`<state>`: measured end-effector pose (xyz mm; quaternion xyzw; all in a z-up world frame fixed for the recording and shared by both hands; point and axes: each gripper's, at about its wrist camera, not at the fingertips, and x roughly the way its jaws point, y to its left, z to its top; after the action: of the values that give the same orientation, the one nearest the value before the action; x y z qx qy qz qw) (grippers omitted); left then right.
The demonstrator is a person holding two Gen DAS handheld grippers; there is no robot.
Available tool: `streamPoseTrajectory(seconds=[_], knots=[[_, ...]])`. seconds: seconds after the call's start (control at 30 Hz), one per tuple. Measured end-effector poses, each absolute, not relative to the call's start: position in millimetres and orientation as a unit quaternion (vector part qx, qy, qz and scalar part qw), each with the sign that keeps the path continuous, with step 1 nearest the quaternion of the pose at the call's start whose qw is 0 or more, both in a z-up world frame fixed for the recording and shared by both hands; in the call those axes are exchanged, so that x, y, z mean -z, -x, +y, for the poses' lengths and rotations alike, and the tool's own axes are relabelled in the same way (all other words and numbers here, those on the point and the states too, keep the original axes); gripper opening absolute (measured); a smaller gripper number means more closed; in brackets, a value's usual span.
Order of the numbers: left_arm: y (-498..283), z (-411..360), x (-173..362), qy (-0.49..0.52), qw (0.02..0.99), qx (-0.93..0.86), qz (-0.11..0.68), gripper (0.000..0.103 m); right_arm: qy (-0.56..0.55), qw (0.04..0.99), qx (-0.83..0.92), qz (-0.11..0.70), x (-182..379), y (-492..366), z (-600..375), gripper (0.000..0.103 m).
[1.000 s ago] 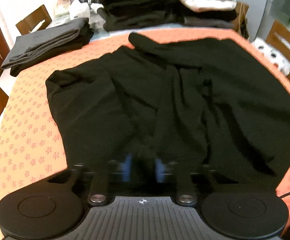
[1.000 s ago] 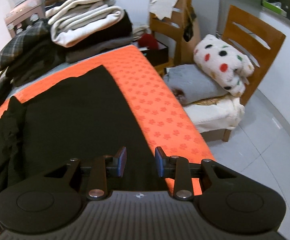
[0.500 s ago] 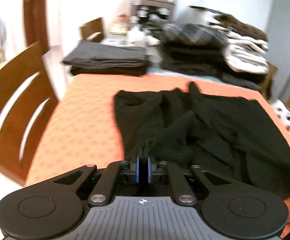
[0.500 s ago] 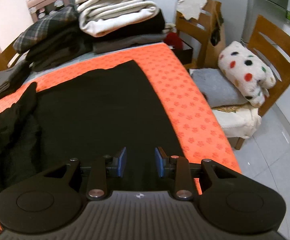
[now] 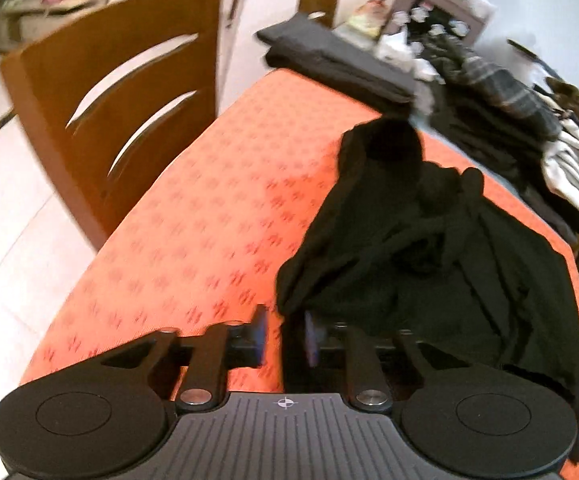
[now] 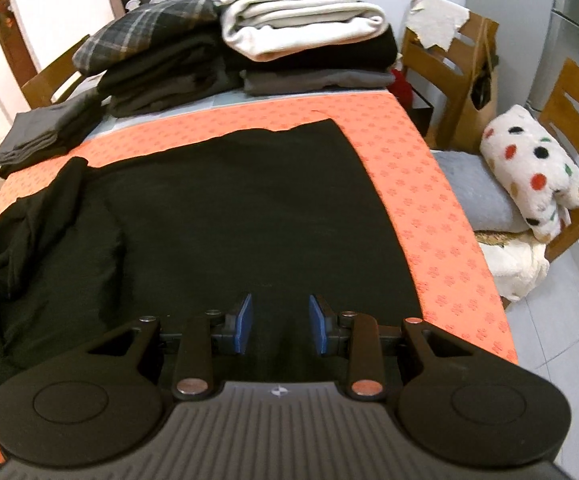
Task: Fold clothes
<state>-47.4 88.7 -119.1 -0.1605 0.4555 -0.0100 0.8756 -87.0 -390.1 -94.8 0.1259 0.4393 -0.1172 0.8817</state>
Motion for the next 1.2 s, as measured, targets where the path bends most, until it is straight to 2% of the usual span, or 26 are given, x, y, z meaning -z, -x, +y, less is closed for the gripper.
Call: streamPoseTrajectory(seconds=[0.07, 0.1, 0.13, 0.43, 0.57, 0.6, 0.67, 0.7, 0.73, 0.8, 1.1, 1.2], knots=[[52, 87, 112, 0.145, 0.884, 0.028, 0.443, 0.049, -0.124, 0.882, 0.113, 0.44, 94, 86, -387, 0.036], [54, 85, 107, 0.136, 0.89, 0.033, 0.434, 0.06, -0.125, 0.882, 0.111, 0.44, 94, 86, -386, 0.036], [56, 84, 103, 0.129, 0.895, 0.035, 0.425, 0.065, -0.125, 0.882, 0.109, 0.441, 94, 85, -384, 0.036], [20, 73, 96, 0.156, 0.899, 0.053, 0.406, 0.076, -0.129, 0.883, 0.107, 0.438, 96, 90, -380, 0.036], [0, 64, 107, 0.152, 0.895, 0.041, 0.418, 0.077, -0.134, 0.883, 0.116, 0.435, 95, 96, -382, 0.036], [-3, 64, 109, 0.157, 0.893, 0.034, 0.42, 0.075, -0.134, 0.883, 0.119, 0.434, 95, 98, -383, 0.036], [-10, 66, 112, 0.171, 0.891, 0.023, 0.421, 0.058, -0.135, 0.883, 0.123, 0.433, 94, 101, -383, 0.036], [-12, 71, 111, 0.184, 0.89, 0.021, 0.417, 0.035, -0.135, 0.883, 0.125, 0.432, 93, 103, -384, 0.036], [-13, 77, 110, 0.196, 0.889, 0.017, 0.414, 0.019, -0.135, 0.883, 0.126, 0.431, 93, 104, -384, 0.036], [-14, 92, 107, 0.214, 0.889, 0.001, 0.405, 0.008, -0.136, 0.882, 0.13, 0.431, 93, 107, -385, 0.036], [-38, 152, 124, 0.196, 0.882, -0.095, 0.418, 0.002, -0.142, 0.876, 0.138, 0.44, 101, 110, -386, 0.036], [-43, 170, 132, 0.229, 0.868, -0.115, 0.425, 0.003, -0.14, 0.875, 0.133, 0.444, 102, 106, -383, 0.036]])
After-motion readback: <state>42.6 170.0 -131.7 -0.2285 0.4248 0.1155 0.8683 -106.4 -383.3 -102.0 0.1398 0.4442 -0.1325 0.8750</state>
